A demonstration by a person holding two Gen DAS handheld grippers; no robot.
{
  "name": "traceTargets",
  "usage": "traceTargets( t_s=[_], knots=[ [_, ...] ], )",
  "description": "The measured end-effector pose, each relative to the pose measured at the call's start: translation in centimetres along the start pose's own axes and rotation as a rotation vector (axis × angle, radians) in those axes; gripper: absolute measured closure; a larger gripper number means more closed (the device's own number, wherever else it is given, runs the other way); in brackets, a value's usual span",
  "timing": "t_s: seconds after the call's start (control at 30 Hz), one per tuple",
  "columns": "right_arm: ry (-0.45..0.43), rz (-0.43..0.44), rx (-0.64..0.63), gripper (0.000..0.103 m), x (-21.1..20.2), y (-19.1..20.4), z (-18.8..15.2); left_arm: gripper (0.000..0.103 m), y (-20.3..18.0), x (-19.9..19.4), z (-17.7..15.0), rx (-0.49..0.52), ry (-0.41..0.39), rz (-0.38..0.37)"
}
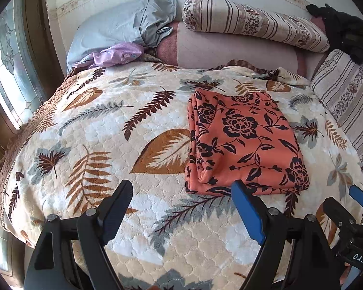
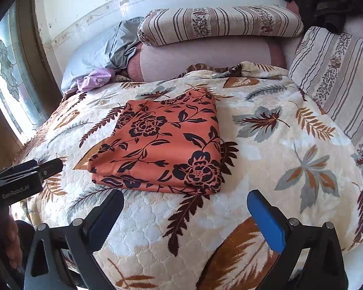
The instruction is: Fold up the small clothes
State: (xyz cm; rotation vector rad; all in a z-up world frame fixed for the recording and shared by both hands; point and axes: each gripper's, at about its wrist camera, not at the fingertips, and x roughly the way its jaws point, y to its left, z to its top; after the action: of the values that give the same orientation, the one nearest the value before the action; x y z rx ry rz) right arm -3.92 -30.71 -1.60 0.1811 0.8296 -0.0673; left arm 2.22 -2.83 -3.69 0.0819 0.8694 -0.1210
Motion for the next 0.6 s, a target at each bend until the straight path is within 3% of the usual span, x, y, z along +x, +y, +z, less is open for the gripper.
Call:
traceTargets(
  t_s=[0.13, 0.6],
  knots=[
    [0.018, -0.02, -0.009, 0.0, 0.1, 0.0, 0.7, 0.019, -0.2, 0.1, 0.5, -0.023, 0.01, -0.026],
    [0.086, -0.079, -0.008, 0.0, 0.3, 0.5, 2.6, 0.019, -1.1, -1.2, 0.8, 0.0, -0.05, 0.012]
  ],
)
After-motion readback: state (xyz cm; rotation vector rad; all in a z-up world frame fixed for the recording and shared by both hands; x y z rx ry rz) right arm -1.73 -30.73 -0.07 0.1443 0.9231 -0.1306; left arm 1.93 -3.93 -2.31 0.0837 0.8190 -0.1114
